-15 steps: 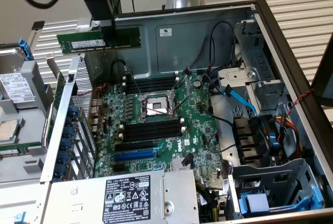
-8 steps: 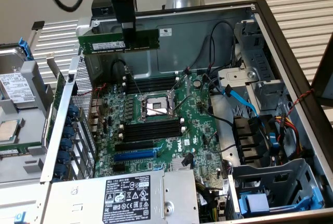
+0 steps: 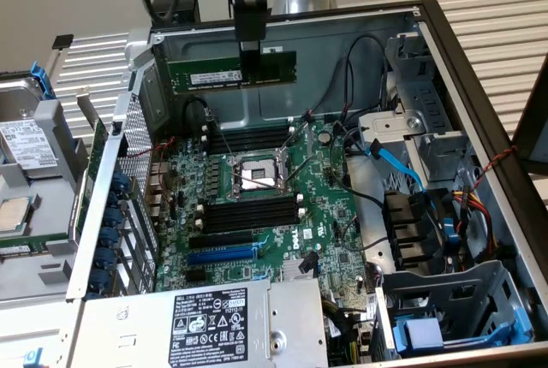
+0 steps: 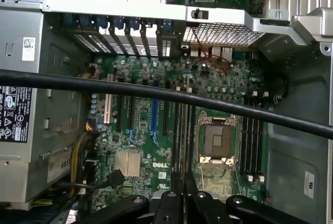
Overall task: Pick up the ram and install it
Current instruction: 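Pick up the ram and move it above insertion slot, then insert the ram into the slot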
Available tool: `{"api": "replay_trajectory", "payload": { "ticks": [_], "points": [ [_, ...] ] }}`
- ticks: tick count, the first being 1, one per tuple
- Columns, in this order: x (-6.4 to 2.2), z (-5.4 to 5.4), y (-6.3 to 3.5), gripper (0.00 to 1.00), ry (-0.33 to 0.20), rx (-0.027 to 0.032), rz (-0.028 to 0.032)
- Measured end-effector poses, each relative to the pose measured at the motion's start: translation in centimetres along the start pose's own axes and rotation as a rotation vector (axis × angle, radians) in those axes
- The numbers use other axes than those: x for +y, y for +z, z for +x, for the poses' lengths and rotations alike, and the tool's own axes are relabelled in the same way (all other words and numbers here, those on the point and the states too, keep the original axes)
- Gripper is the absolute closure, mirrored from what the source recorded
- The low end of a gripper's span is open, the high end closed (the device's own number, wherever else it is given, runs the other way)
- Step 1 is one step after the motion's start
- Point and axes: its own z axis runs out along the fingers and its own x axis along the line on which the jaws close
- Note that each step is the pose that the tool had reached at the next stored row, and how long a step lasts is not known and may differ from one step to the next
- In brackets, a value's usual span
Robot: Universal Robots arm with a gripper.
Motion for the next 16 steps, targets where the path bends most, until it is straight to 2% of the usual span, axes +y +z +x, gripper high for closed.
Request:
{"api": "replay_trajectory", "payload": {
  "ticks": [2, 4, 16],
  "points": [
    [-0.91, -0.07, 0.09, 0.87, 0.000, -0.0001, 0.0001],
    [-1.40, -0.09, 0.11, 0.87, 0.000, 0.0000, -0.0001],
    [-1.42, -0.09, 0.11, 0.87, 0.000, 0.0000, 0.0000]
  ]
}}
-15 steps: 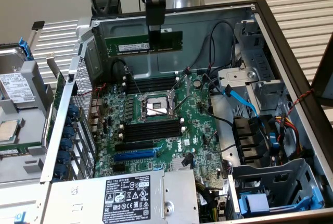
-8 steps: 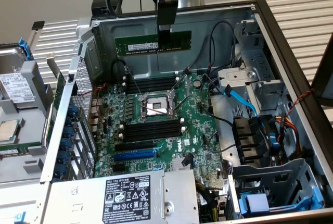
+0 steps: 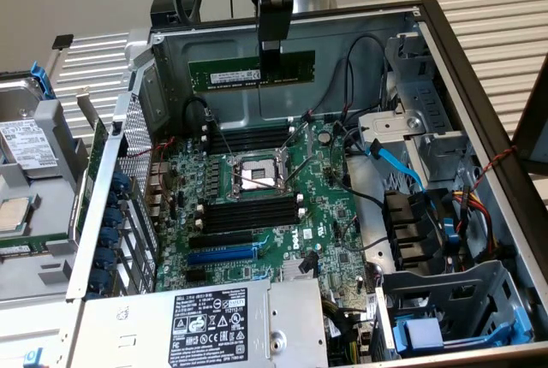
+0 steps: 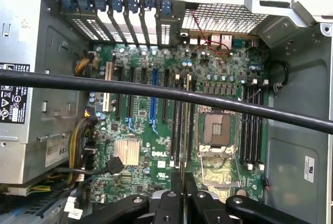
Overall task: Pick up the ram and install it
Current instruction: 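Insert the ram into the slot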
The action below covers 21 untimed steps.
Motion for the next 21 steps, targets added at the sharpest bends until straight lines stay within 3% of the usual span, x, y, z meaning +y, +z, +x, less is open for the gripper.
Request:
{"api": "replay_trajectory", "payload": {
  "ticks": [21],
  "points": [
    [-0.04, 0.0, 1.08, 0.87, 0.000, -0.0007, -0.0004]
  ]
}}
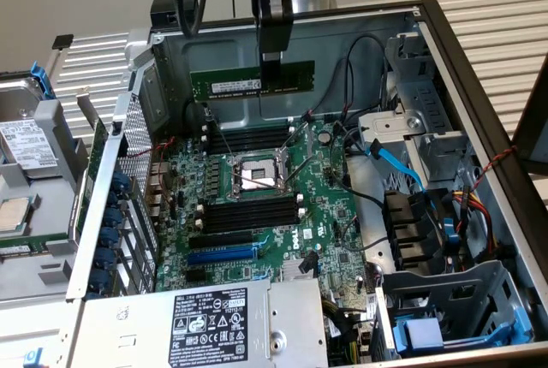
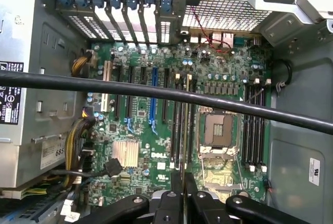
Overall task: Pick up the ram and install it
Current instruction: 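Insert the ram into the slot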
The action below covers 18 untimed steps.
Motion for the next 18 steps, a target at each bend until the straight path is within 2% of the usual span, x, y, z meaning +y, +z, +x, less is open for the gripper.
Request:
{"api": "replay_trajectory", "payload": {
  "ticks": [4, 8, 14, 18],
  "points": [
    [0.05, 0.0, 0.65, 0.87, 0.003, -0.0001, -0.0003],
    [0.04, 0.0, 1.10, 0.87, 0.006, -0.0031, -0.0027],
    [0.01, -0.8, 1.39, 0.87, 0.007, -0.0033, -0.0034],
    [0.19, -0.9, 1.81, 0.87, 0.007, -0.0033, -0.0034]
  ]
}}
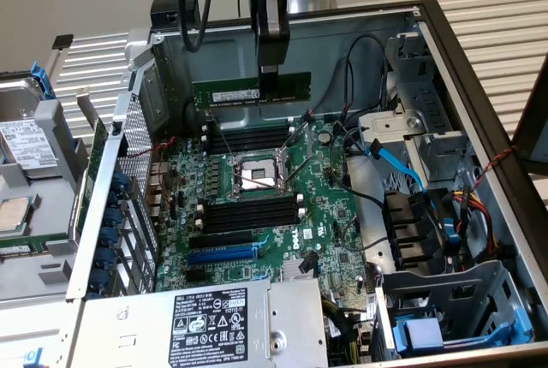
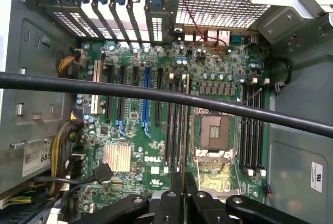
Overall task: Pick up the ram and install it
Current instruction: 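Insert the ram into the slot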
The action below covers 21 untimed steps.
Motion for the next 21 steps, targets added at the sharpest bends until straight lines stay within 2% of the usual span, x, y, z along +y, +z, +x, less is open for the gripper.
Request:
{"api": "replay_trajectory", "payload": {
  "ticks": [7, 14, 21],
  "points": [
    [0.61, 0.0, 1.31, 0.87, 0.000, -0.0001, 0.0007],
    [1.03, -0.1, 2.60, 0.87, -0.001, 0.0001, 0.0062],
    [0.97, -0.2, 2.87, 0.87, -0.002, 0.0003, 0.0063]
  ]
}}
